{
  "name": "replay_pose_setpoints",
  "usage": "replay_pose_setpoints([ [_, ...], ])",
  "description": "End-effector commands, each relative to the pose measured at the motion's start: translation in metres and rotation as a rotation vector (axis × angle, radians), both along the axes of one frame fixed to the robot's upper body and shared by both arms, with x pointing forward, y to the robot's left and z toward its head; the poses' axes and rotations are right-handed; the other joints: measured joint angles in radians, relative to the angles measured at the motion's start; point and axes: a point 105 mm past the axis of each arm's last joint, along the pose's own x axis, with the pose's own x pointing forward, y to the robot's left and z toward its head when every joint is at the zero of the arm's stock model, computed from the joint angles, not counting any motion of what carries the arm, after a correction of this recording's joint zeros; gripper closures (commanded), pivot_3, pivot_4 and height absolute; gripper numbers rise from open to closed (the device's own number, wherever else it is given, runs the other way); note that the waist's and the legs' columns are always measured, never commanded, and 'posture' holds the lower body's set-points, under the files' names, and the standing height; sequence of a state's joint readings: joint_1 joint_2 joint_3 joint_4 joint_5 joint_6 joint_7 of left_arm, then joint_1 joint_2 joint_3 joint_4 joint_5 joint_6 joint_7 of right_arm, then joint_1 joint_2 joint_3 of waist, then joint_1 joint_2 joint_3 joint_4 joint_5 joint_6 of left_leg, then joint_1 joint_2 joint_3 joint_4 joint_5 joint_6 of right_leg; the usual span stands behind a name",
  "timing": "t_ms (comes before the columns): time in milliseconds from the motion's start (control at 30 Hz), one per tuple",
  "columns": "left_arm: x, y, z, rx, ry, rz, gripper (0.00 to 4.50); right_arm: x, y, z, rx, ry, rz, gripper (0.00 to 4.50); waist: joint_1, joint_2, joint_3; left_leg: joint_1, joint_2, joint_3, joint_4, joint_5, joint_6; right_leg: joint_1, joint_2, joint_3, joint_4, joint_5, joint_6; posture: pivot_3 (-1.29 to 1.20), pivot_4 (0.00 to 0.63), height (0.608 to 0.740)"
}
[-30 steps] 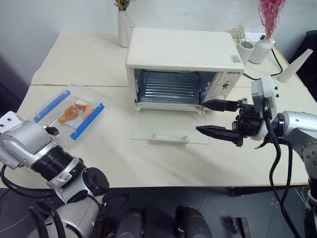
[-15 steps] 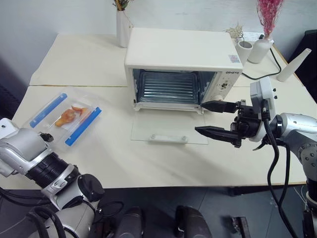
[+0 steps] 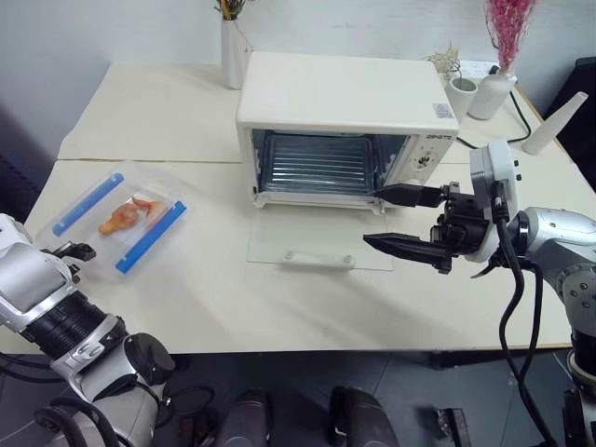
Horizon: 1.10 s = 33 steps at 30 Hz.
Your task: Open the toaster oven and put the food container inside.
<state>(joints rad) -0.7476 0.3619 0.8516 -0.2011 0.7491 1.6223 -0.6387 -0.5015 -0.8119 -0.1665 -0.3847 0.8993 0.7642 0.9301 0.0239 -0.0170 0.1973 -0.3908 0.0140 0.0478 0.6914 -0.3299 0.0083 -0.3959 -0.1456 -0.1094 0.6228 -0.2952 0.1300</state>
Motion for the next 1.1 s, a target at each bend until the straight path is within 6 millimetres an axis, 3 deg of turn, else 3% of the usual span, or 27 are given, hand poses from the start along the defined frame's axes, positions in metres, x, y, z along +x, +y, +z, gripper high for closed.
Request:
replay_pose_setpoints([
  [33,-0.002,-0.002,0.015,0.052,-0.079,-0.012,0.02,-0.004,0.001,0.01,0.008,-0.041,0.017,0.0,0.0,0.0,0.0,0.0,0.0,0.0,0.0,0.0,0.0,0.0,0.0,0.0,0.0,0.0,0.0,0.0,0.15,0.74],
  [267,-0.004,-0.007,0.009,0.01,-0.099,0.034,0.02,-0.005,0.001,0.008,0.009,-0.03,0.024,0.0,0.002,0.0,0.0,0.0,0.0,0.0,0.0,0.0,0.0,0.0,0.0,0.0,0.0,0.0,0.0,0.0,0.15,0.74],
  [500,0.005,-0.015,0.021,0.032,-0.073,0.086,0.02,-0.003,0.004,0.01,0.016,-0.033,0.033,0.0,0.002,-0.001,0.0,0.0,-0.002,0.002,0.0,0.0,0.0,0.0,0.0,0.0,0.0,0.0,0.0,0.0,0.15,0.74],
  [633,0.006,-0.012,0.022,0.038,-0.052,0.088,0.89,-0.004,0.005,0.007,0.016,-0.03,0.037,0.0,-0.001,-0.001,0.0,0.0,-0.001,0.002,0.0,0.0,0.0,0.0,0.001,0.0,0.0,0.0,0.0,0.0,0.15,0.74],
  [1000,0.003,-0.004,0.018,0.027,-0.017,0.117,4.2,-0.005,0.004,0.006,0.023,-0.025,0.023,0.0,0.001,-0.001,0.0,0.0,-0.001,0.002,0.0,0.0,0.0,-0.001,0.0,0.0,0.0,0.0,0.0,0.0,0.15,0.74],
  [1100,0.004,-0.001,0.018,0.032,-0.01,0.104,4.42,-0.005,0.003,0.005,0.019,-0.025,0.019,0.0,0.001,-0.001,0.0,0.0,-0.001,0.002,-0.001,0.0,0.0,-0.001,0.001,0.0,0.0,0.0,0.0,0.0,0.15,0.74],
])
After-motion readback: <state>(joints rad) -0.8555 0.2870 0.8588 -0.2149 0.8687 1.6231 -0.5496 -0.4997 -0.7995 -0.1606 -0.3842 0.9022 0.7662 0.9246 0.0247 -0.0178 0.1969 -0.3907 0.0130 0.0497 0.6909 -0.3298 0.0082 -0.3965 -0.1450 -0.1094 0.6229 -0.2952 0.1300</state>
